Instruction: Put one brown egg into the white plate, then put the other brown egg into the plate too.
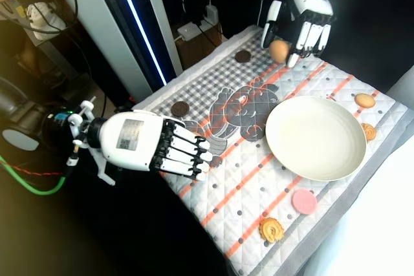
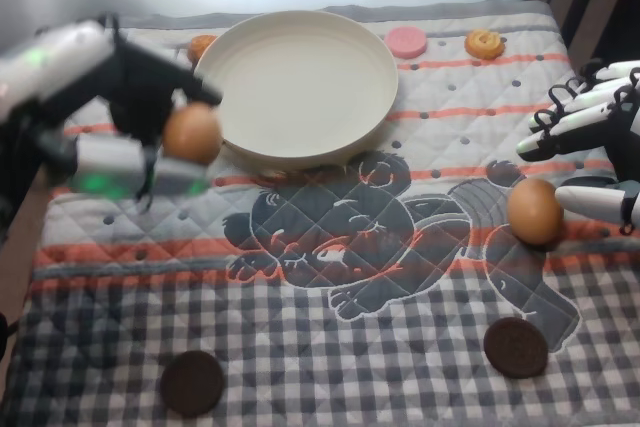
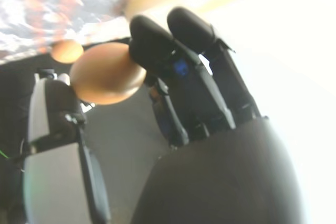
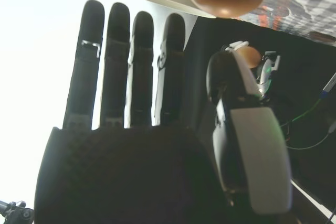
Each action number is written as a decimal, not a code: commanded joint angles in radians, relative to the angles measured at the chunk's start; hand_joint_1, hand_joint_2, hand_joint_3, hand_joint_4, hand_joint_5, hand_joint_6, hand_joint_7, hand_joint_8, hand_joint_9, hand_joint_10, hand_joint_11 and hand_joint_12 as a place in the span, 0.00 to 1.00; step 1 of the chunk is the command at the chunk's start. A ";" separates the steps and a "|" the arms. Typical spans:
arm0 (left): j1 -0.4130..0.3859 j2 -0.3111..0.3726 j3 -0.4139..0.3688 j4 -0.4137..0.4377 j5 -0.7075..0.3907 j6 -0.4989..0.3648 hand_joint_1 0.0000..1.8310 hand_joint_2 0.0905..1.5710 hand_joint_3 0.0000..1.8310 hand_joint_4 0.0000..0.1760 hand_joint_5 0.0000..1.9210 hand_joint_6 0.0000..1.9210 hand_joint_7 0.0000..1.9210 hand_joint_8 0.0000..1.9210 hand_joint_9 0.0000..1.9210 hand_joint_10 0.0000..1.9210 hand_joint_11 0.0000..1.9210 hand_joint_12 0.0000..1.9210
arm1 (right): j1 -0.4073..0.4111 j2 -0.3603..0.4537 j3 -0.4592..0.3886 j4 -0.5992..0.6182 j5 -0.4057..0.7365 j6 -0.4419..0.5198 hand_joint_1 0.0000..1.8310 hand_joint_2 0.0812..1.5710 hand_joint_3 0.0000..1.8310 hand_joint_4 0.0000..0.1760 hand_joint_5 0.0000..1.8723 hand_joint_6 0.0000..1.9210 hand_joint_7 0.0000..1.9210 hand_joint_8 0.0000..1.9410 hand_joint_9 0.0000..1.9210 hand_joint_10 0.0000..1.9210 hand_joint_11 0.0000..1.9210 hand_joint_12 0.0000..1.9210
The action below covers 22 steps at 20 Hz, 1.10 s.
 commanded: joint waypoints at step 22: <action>-0.197 -0.257 0.263 -0.135 0.155 0.179 0.38 0.44 0.00 0.46 0.21 0.00 0.33 0.28 0.23 0.61 0.03 0.83 | 0.022 -0.018 0.023 0.014 0.117 0.005 0.23 0.85 0.00 0.16 0.43 0.00 0.37 0.00 0.39 0.00 0.25 0.30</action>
